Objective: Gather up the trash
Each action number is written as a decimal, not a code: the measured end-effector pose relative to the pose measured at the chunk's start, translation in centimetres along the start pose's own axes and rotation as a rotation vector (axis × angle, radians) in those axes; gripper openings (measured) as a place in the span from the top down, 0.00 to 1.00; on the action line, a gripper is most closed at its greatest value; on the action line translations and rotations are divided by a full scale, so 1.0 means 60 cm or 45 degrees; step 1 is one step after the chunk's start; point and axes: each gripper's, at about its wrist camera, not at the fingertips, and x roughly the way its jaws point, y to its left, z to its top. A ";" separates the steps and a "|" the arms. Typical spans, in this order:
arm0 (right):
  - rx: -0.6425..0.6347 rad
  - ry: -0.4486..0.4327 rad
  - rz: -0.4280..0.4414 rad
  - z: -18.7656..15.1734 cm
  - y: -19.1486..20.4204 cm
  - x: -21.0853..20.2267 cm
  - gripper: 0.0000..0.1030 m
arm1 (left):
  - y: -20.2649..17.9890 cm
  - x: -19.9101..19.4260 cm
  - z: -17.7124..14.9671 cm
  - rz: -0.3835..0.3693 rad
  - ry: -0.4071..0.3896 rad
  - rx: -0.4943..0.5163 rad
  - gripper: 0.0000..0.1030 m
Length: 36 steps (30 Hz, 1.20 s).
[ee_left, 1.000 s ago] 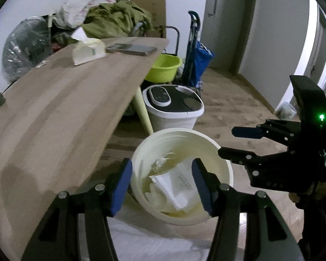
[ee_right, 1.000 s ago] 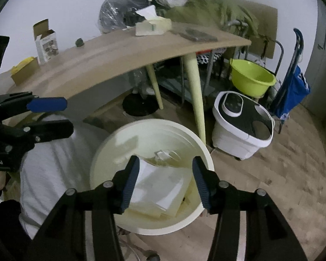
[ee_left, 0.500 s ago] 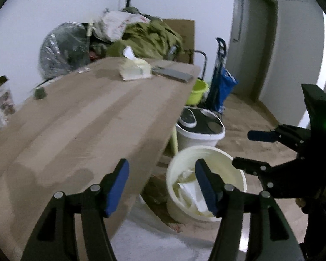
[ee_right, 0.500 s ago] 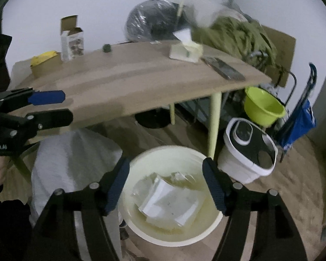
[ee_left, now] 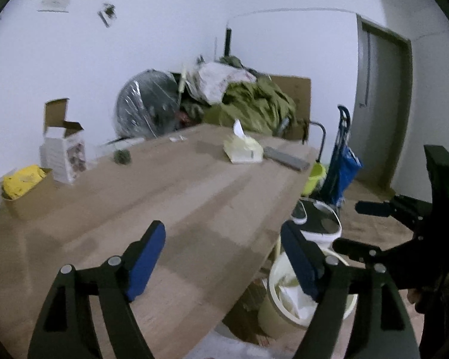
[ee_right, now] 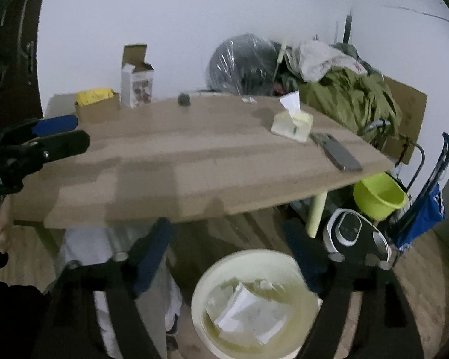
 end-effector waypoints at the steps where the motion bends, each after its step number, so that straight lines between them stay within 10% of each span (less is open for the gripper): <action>1: -0.002 -0.016 0.000 0.005 0.000 -0.005 0.20 | 0.002 -0.007 0.000 0.007 -0.013 -0.008 0.21; 6: -0.008 -0.067 0.000 0.022 -0.001 -0.024 0.20 | 0.005 -0.026 0.001 0.052 -0.050 -0.015 0.04; 36: 0.041 -0.044 -0.030 0.007 -0.026 -0.010 0.19 | -0.022 -0.007 -0.006 0.091 -0.083 0.047 0.03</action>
